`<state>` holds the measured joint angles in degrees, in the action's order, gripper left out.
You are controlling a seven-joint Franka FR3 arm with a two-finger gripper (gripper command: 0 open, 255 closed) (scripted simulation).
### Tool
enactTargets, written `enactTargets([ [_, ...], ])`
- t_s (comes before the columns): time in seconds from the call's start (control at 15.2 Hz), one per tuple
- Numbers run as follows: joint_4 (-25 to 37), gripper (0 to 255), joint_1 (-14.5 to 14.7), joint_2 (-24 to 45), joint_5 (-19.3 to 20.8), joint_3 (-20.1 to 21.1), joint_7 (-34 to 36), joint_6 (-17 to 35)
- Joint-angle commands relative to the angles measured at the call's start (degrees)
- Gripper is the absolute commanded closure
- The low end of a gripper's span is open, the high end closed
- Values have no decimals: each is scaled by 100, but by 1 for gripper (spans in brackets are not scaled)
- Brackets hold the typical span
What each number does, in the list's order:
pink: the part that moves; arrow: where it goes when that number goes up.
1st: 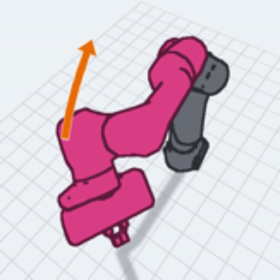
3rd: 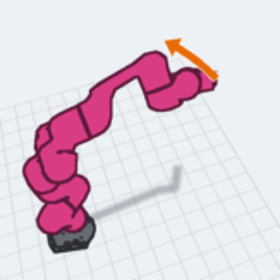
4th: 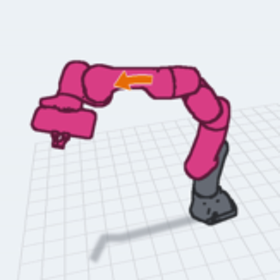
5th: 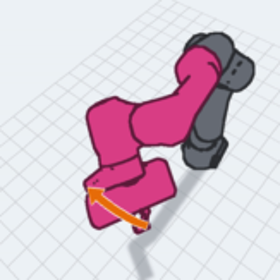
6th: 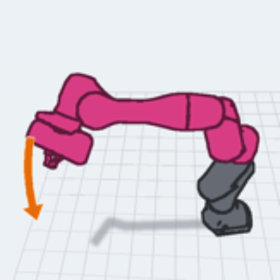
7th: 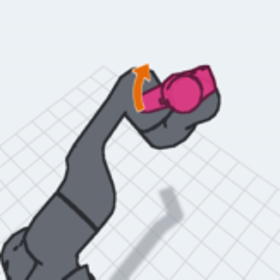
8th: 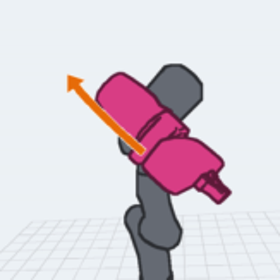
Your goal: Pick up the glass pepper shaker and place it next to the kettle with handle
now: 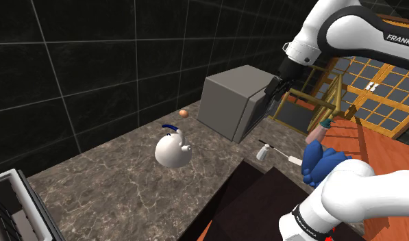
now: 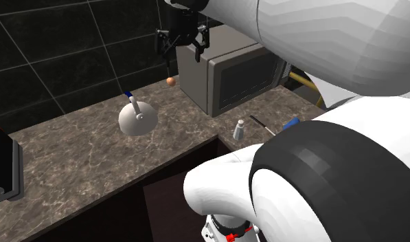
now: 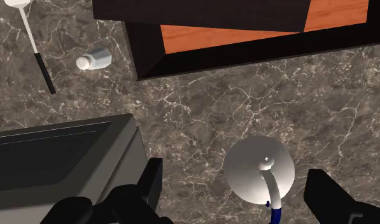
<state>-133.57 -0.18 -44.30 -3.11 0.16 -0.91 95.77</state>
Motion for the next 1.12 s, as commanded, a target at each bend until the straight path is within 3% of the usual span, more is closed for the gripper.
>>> enactTargets([
  [0.0, 0, 0, 0, 0, 0, 0, 0, 0],
  [0.53, -1147, 0, -227, -19, 393, -762, -942, 1002],
  [1.06, -1859, 0, -495, 570, 811, -1635, -1936, 2184],
])
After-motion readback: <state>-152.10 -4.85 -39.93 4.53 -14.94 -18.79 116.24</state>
